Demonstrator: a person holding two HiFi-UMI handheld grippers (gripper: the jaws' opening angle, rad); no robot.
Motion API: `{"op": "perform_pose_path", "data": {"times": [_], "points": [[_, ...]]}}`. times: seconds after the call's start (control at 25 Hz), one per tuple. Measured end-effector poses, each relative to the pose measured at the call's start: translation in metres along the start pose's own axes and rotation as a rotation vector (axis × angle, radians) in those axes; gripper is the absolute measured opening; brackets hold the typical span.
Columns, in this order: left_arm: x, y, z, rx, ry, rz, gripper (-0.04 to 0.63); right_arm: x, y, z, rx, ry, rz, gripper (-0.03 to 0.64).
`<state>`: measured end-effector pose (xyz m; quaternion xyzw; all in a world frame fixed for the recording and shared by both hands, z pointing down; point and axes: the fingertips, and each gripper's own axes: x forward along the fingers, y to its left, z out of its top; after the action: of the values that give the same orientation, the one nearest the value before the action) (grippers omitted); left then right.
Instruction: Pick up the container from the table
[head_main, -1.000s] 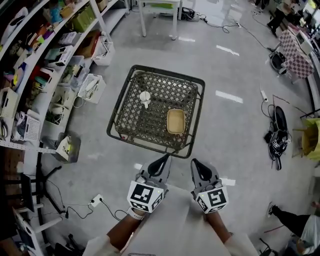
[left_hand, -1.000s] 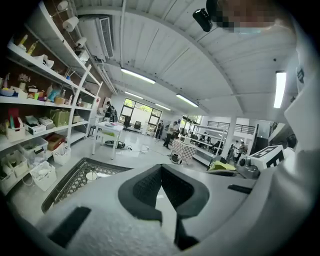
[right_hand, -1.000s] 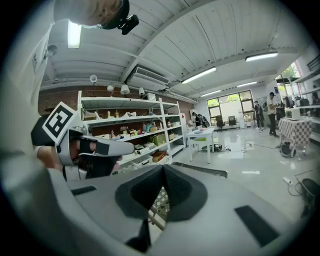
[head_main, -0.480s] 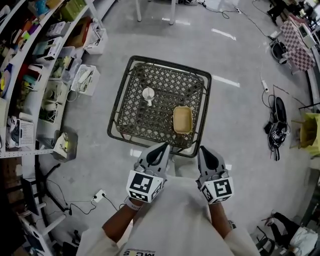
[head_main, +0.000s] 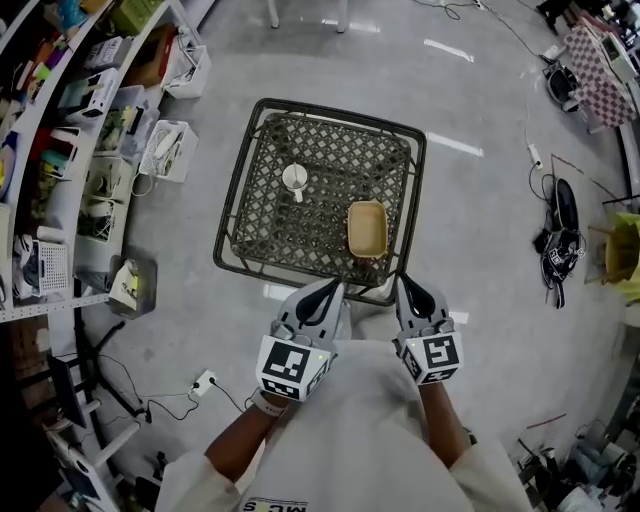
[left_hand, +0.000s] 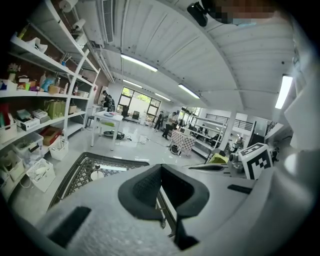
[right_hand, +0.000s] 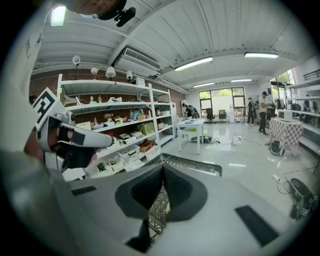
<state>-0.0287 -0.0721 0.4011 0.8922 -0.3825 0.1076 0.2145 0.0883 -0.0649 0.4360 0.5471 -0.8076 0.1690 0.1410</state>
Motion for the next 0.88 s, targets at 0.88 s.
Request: {"op": "perform_pose_path", "data": {"times": [0.88], "points": [[-0.001, 0.0, -0.029, -0.018, 0.071, 0.038, 0.023, 0.085, -0.061, -0.106, 0.02, 0.191, -0.033, 0.107]]}}
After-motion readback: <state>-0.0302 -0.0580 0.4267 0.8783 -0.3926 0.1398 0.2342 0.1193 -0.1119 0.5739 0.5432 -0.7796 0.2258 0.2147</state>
